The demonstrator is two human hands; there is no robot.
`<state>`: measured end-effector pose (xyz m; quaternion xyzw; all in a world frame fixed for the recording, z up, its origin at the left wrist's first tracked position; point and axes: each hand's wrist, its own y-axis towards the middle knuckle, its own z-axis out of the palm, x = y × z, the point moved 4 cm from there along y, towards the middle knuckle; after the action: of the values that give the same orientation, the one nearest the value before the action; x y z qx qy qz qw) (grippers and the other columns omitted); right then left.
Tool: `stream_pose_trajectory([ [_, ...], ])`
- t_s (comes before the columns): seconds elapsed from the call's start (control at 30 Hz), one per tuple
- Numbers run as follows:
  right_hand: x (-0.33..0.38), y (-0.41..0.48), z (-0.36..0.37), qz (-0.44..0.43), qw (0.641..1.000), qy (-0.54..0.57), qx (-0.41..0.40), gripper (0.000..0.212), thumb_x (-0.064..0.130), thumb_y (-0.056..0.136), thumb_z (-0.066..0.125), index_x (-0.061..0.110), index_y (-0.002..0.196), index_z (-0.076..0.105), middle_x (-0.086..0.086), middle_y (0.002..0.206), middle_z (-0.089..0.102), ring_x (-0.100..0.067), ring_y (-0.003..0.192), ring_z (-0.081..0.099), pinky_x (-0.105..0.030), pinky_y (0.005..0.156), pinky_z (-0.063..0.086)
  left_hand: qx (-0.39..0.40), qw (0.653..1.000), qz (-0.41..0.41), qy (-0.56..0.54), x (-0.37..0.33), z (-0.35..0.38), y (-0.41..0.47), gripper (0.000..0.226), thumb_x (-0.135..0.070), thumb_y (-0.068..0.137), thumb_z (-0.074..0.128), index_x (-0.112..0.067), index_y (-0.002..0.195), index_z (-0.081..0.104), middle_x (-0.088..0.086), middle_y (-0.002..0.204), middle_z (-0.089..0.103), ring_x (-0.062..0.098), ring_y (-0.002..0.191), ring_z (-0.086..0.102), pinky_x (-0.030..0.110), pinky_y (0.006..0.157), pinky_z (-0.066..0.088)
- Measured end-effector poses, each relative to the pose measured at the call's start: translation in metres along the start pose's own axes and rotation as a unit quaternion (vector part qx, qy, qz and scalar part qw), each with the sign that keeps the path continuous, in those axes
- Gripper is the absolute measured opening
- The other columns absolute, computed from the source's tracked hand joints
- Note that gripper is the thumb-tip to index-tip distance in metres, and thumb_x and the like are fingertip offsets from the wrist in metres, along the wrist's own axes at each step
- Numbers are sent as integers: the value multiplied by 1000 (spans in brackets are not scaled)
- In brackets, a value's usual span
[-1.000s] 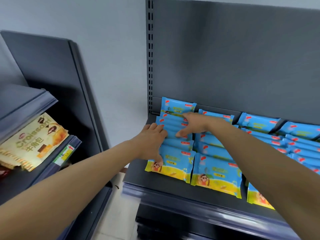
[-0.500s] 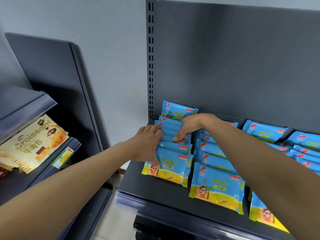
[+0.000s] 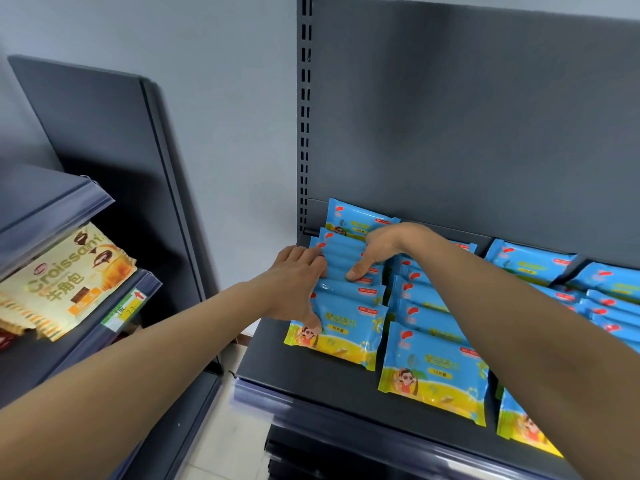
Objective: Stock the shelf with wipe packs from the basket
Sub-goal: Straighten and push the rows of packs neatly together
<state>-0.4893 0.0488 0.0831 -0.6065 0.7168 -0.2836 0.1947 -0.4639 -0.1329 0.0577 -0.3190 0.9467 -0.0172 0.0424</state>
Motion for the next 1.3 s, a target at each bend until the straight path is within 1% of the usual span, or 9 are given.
stream_pose_trajectory([
  [0.27, 5, -6, -7, 2, 997, -23, -71, 103, 77, 36, 75, 21, 119, 51, 4, 113, 50, -20, 103, 49, -36, 89, 44, -12, 1000, 2, -9, 2, 2, -3, 80, -66, 57, 67, -21, 116, 36, 1, 142, 25, 23, 129, 24, 36, 112, 12],
  [0.43, 7, -15, -13, -38, 988, -10, -146, 104, 58, 53, 81, 15, 133, 30, 0, 108, 52, -22, 97, 52, -33, 74, 43, -27, 999, -5, -17, 5, 4, 3, 76, -64, 56, 68, -24, 111, 34, 1, 147, 17, 25, 131, 23, 35, 110, 15],
  [0.73, -2, -22, -35, -75, 961, -13, -265, 69, 43, 77, 71, 13, 132, 44, -9, 131, 45, -27, 118, 44, -40, 98, 42, -163, 985, -55, -30, 12, -10, 40, 67, -47, 62, 70, -15, 111, 38, 7, 139, 29, 27, 123, 35, 39, 105, 26],
  [0.93, -21, -29, -41, -48, 957, 53, -282, 64, 36, 80, 70, 12, 134, 44, -9, 133, 47, -25, 119, 46, -32, 94, 40, -150, 961, -80, -220, 25, -4, 48, 107, -37, 57, 80, -26, 138, 12, -2, 141, 15, 22, 120, 39, 38, 98, 43],
  [1.0, -27, -30, -44, -9, 947, 115, -301, 46, 20, 85, 63, 4, 126, 50, -14, 125, 53, -29, 110, 53, -32, 86, 45, -118, 934, -78, -327, 29, -2, 48, 120, -28, 57, 84, -32, 142, 0, -7, 139, 16, 14, 119, 38, 33, 98, 45],
  [1.07, -33, -29, -45, 46, 928, 191, -317, 12, 1, 85, 48, -2, 92, 57, -13, 92, 57, -29, 81, 58, -29, 62, 48, -86, 914, -68, -391, 31, 1, 50, 126, -20, 59, 85, -33, 143, -7, -7, 142, 17, 11, 122, 34, 36, 103, 42],
  [1.13, -34, -27, -46, 73, 922, 211, -316, 23, -5, 83, 39, 5, 62, 41, -7, 66, 44, -21, 56, 46, -23, 44, 35, -63, 894, -55, -440, 31, 2, 52, 126, -12, 60, 85, -32, 143, -8, -3, 143, 21, 15, 128, 35, 43, 104, 41],
  [1.2, -32, -25, -48, 73, 920, 233, -307, 29, -6, 83, 38, 8, 58, 36, -5, 60, 39, -15, 50, 36, -23, 42, 30, -52, 889, -52, -451, 30, 3, 53, 126, -10, 60, 84, -33, 143, -8, -2, 143, 25, 18, 128, 39, 45, 103, 43],
  [1.3, -30, -21, -49, 57, 914, 271, -296, 25, -6, 85, 38, 6, 64, 42, -8, 68, 45, -20, 59, 40, -23, 47, 33, -56, 896, -57, -437, 27, 3, 55, 124, -12, 62, 83, -33, 144, -7, -4, 142, 28, 16, 126, 41, 41, 102, 44],
])
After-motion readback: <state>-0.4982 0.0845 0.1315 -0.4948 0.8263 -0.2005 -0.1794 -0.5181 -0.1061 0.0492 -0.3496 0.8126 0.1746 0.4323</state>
